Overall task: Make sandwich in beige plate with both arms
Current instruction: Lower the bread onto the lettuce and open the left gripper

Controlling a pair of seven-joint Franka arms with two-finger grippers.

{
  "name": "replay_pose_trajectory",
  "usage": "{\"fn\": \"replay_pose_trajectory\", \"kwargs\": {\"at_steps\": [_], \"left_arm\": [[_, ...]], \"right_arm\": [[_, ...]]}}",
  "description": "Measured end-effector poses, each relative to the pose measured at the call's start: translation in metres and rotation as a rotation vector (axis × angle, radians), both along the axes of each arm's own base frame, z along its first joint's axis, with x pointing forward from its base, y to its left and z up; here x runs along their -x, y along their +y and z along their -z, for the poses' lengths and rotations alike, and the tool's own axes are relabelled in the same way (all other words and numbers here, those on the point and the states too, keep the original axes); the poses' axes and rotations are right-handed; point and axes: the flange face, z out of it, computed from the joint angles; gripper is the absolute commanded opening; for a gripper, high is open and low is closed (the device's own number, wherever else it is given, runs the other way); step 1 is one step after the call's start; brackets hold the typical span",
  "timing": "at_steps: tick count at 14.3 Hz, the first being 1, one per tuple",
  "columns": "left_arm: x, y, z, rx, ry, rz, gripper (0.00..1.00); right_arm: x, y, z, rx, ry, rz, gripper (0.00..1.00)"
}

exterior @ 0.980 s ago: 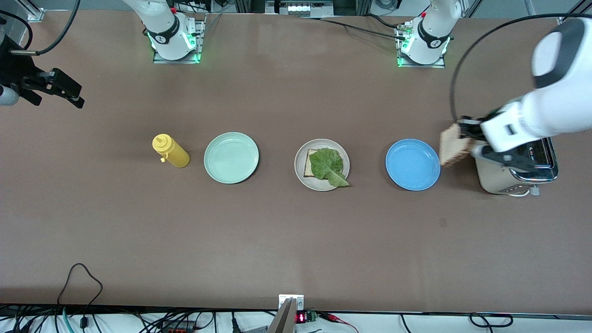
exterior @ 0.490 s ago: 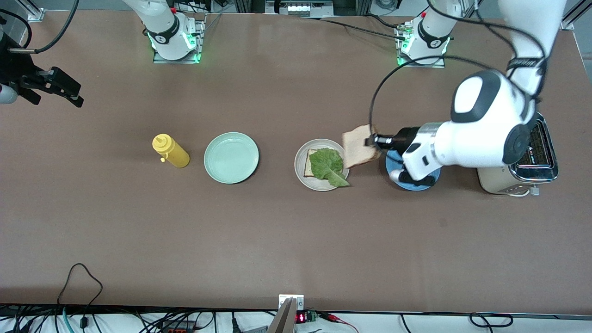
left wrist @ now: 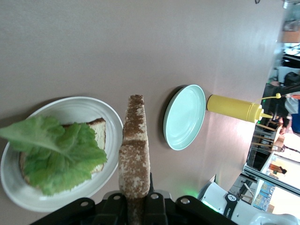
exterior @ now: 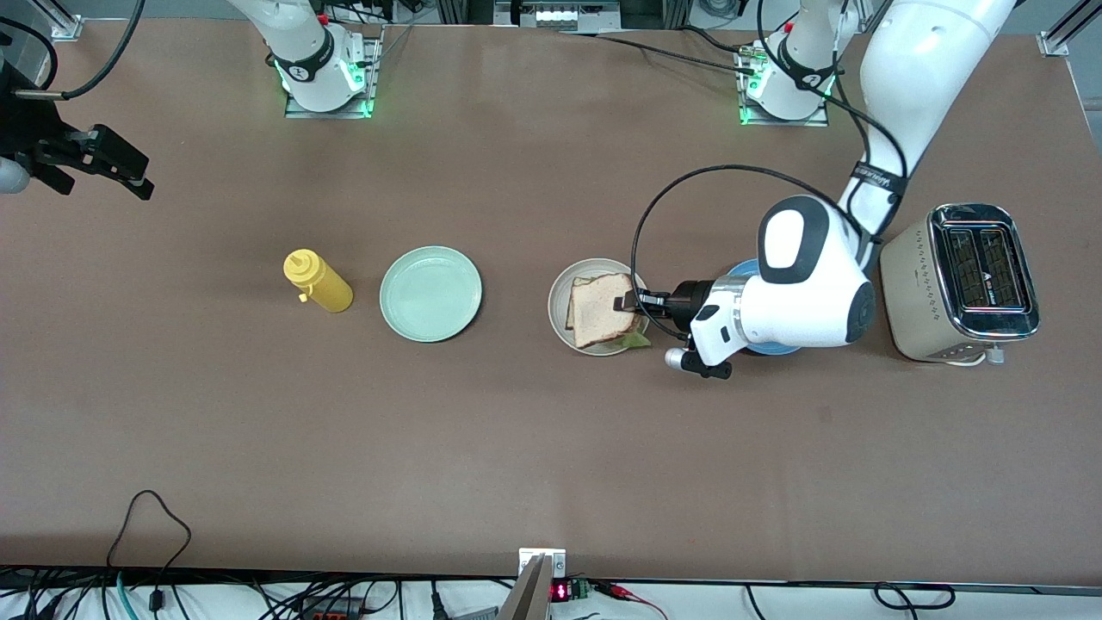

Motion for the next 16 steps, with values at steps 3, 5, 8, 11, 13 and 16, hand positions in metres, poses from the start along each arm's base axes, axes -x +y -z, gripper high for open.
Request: {"fn": "replay_pose_trajectory", "kwargs": {"at_steps": [3, 5, 8, 11, 13, 16], "left_arm": [[0.018, 0.004, 0.041, 0.036, -0.040, 0.035, 0.00], [0.028, 0.008, 0.060, 0.067, -0.034, 0.040, 0.00], [0.039, 0.017, 0.088, 0.160, -0.047, 0.034, 0.00], [0.047, 0.026, 0.111, 0.184, -0.045, 0.038, 0.01], [0.050, 0.029, 0.117, 0.182, -0.034, 0.036, 0.23], [0.056, 0.029, 0.124, 0.178, -0.017, 0.039, 1.00]], "right_arm": [[0.000, 0.000, 0.000, 0.000, -0.001, 0.000, 1.00], [0.000, 0.001, -0.001, 0.000, -0.001, -0.002, 1.00], [0.001, 0.002, -0.001, 0.000, -0.001, -0.004, 1.00], [0.001, 0.003, -0.001, 0.000, -0.001, -0.006, 1.00], [0.001, 0.003, -0.001, 0.000, -0.001, -0.006, 1.00], [0.001, 0.004, -0.001, 0.000, -0.002, -0.007, 1.00]]}}
